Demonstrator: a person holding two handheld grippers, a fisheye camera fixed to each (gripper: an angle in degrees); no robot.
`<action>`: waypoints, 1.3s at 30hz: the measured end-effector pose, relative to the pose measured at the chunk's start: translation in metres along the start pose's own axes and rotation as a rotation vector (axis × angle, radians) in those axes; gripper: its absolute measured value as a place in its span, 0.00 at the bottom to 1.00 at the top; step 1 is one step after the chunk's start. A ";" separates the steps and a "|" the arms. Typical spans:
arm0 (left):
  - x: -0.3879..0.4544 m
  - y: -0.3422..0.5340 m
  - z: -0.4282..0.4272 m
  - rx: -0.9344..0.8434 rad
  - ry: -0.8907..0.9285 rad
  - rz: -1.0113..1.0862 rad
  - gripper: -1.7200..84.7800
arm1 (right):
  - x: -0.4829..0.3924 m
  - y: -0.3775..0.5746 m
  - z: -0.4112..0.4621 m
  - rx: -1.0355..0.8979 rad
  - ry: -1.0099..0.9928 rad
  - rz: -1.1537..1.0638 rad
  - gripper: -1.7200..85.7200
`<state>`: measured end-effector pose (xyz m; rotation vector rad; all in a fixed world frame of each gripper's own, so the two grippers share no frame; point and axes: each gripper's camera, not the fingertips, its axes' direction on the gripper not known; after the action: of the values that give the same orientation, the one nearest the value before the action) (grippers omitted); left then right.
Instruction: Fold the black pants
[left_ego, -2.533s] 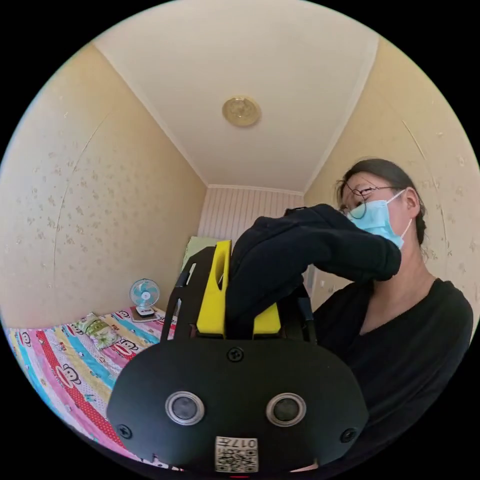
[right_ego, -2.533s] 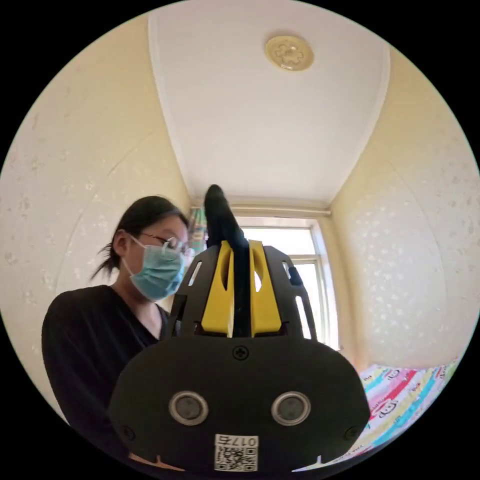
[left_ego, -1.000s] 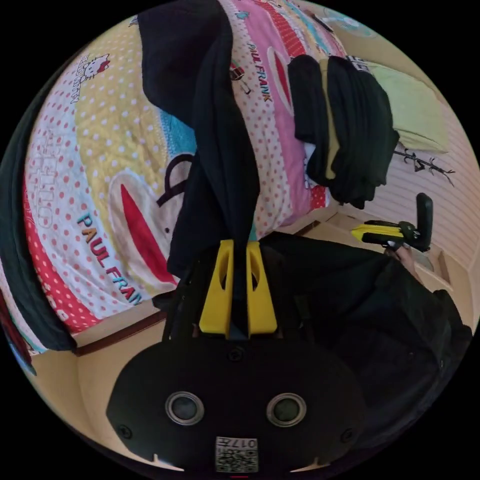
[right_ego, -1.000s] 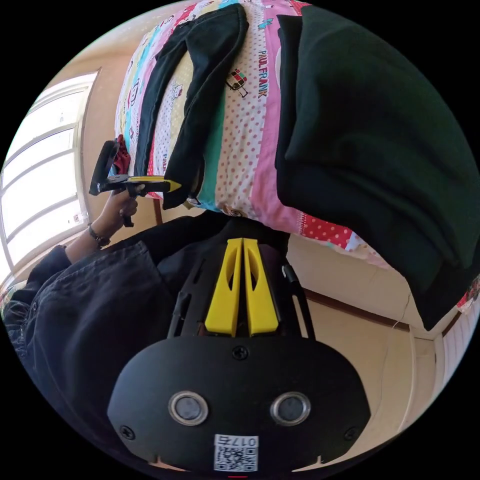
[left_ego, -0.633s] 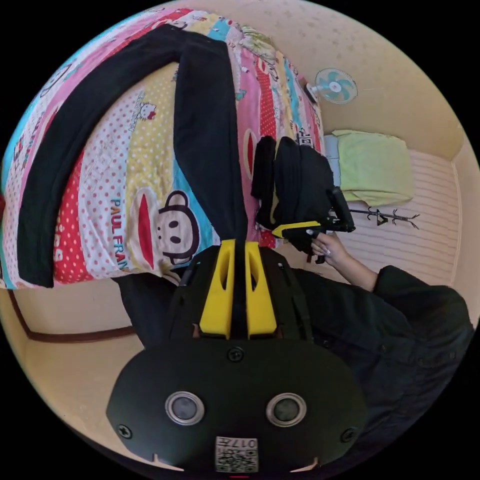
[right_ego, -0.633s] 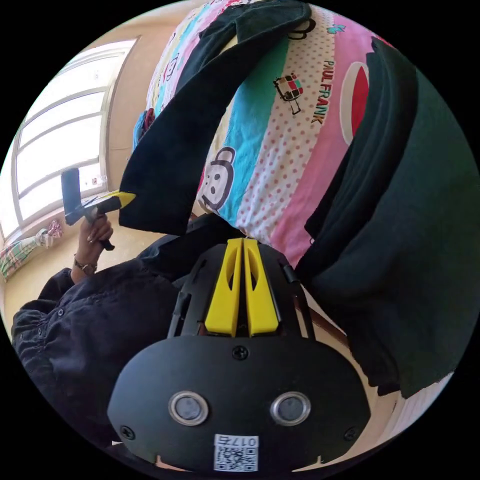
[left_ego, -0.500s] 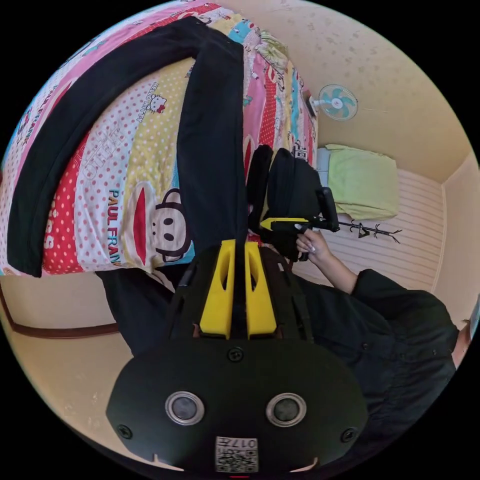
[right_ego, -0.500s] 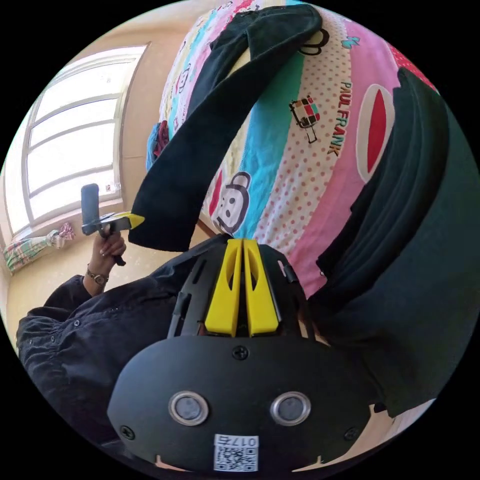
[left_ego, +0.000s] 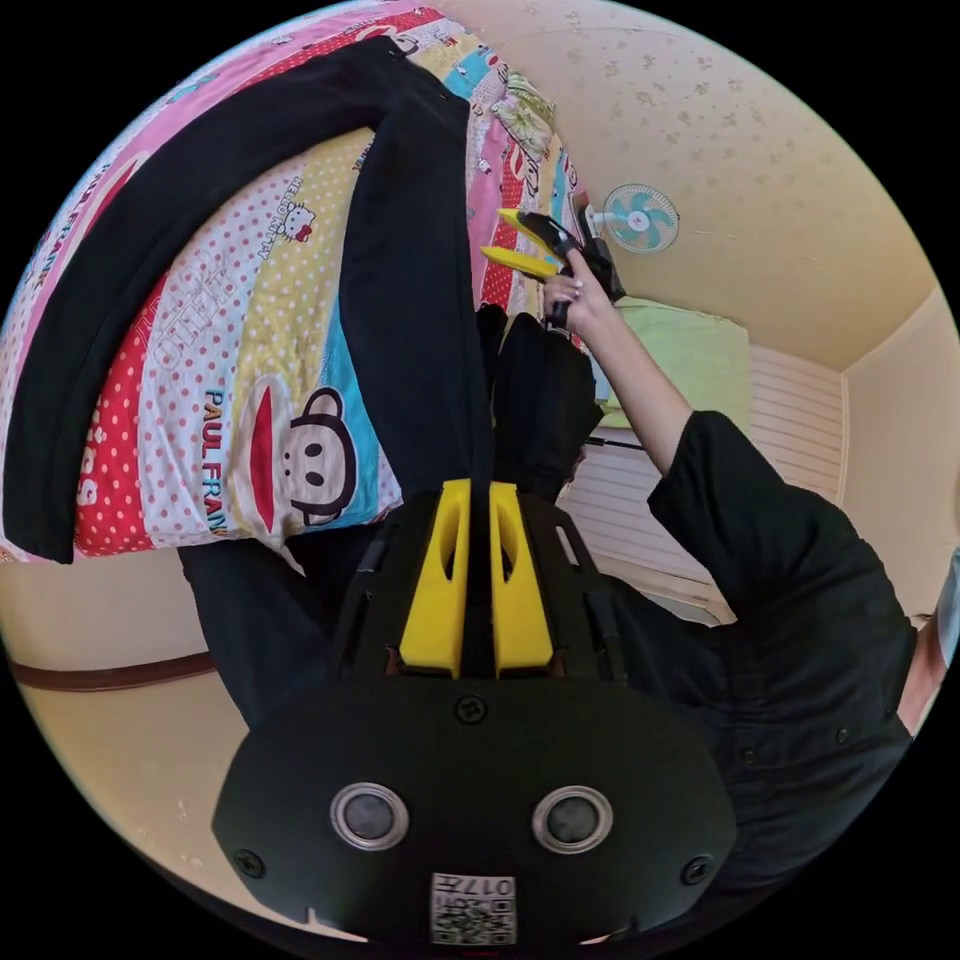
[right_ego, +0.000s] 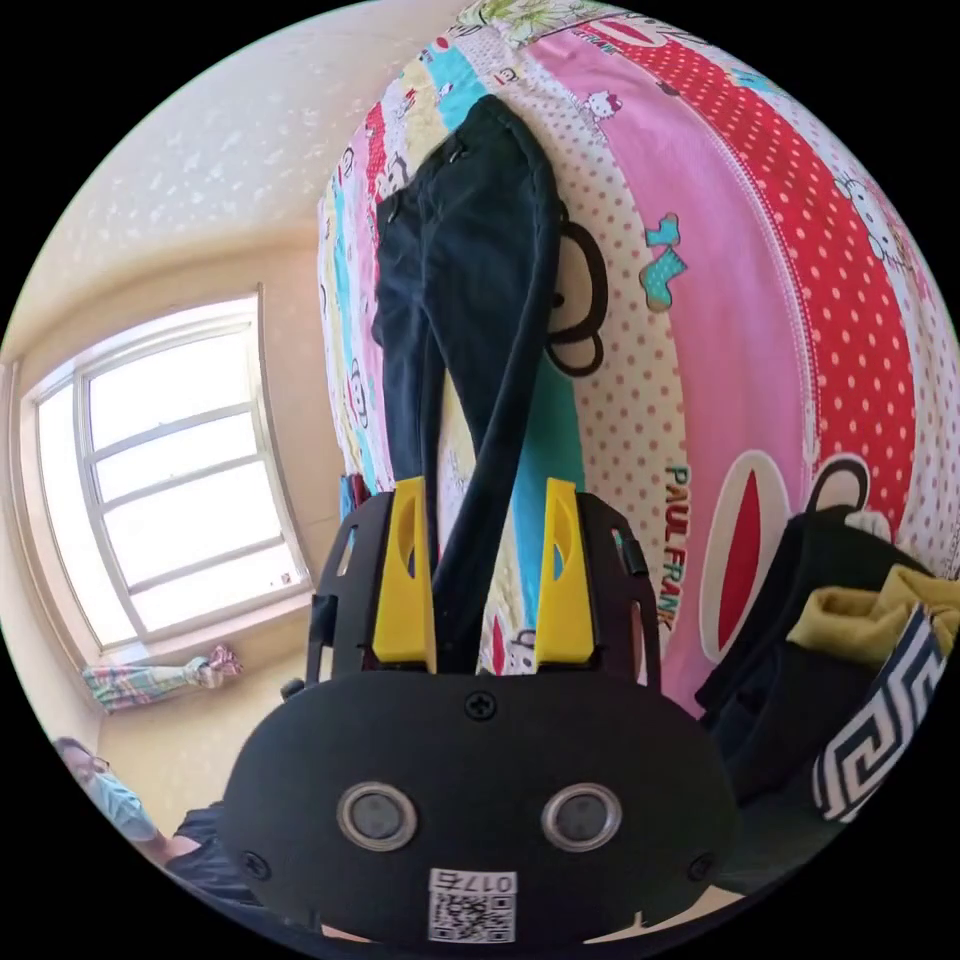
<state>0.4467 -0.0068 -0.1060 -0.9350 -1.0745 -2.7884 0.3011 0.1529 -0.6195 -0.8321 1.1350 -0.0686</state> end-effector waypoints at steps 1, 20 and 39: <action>-0.004 0.001 -0.009 0.004 0.043 0.001 0.07 | -0.003 -0.013 0.007 0.024 0.023 0.020 0.20; -0.265 0.047 -0.216 0.382 0.705 -0.382 0.06 | -0.259 -0.065 0.356 0.076 0.653 -0.241 0.06; -0.372 0.019 -0.303 0.230 0.406 -0.326 0.06 | -0.199 0.175 0.414 0.054 0.592 -0.200 0.13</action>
<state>0.5962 -0.2801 -0.4709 -0.1687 -1.5340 -2.8177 0.4885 0.5928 -0.5066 -0.9017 1.5888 -0.5387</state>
